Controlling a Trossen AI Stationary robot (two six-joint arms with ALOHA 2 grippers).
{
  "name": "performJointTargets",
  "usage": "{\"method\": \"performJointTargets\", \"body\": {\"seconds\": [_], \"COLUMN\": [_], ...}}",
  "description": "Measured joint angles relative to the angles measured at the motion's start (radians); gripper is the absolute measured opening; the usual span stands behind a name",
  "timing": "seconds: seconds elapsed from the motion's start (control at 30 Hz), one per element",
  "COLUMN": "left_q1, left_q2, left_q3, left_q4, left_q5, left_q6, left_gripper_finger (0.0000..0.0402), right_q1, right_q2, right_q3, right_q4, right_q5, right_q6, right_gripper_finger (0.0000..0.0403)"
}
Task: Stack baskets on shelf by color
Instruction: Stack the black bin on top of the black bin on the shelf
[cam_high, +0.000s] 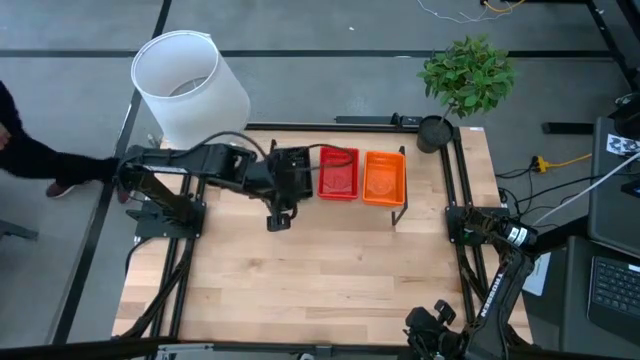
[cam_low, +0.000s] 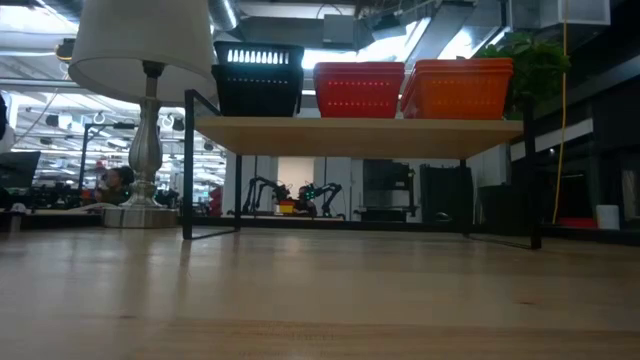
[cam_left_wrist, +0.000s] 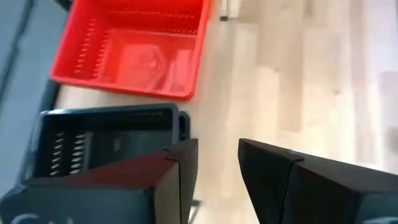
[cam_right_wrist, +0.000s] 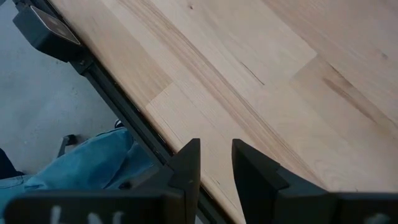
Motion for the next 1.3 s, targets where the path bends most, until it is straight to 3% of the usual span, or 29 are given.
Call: {"method": "performJointTargets", "body": {"seconds": [0.17,0.27,0.5,0.67,0.83,1.03,1.2,1.3], "left_q1": [-0.03,-0.028,-0.029,-0.052,-0.119,-0.208,-0.279,-0.344], "left_q2": [0.003,0.019,0.031,0.024,0.021,0.031,0.034,0.036], "left_q3": [-0.041,-0.101,-0.17,-0.108,-0.052,-0.077,-0.115,-0.128], "left_q4": [-0.036,-0.038,-0.002,-0.02,-0.063,-0.047,-0.049,-0.104], "left_q5": [-0.214,-0.272,-0.276,-0.274,-0.187,-0.172,-0.177,-0.21], "left_q6": [-0.03,-0.061,-0.08,-0.086,-0.158,-0.172,-0.326,-0.374], "left_gripper_finger": [0.0108,0.0108,0.0108,0.0108,0.0108,0.0108,0.0108,0.0108], "right_q1": [0.0,0.0,0.0,0.0,-0.016,-0.088,-0.191,-0.265], "right_q2": [0.0,0.0,0.0,0.0,0.0,0.0,0.0,-0.013], "right_q3": [0.0,0.0,0.0,0.0,0.0,0.0,-0.002,-0.002], "right_q4": [0.005,0.011,0.016,0.016,0.019,-0.1,-0.31,-0.261], "right_q5": [0.0,0.0,0.0,0.001,0.042,0.132,0.144,0.139], "right_q6": [0.0,0.0,0.0,-0.002,-0.071,-0.071,-0.096,-0.304], "right_gripper_finger": [0.0091,0.0091,0.0091,0.0091,0.0091,0.0091,0.0091,0.0091]}}
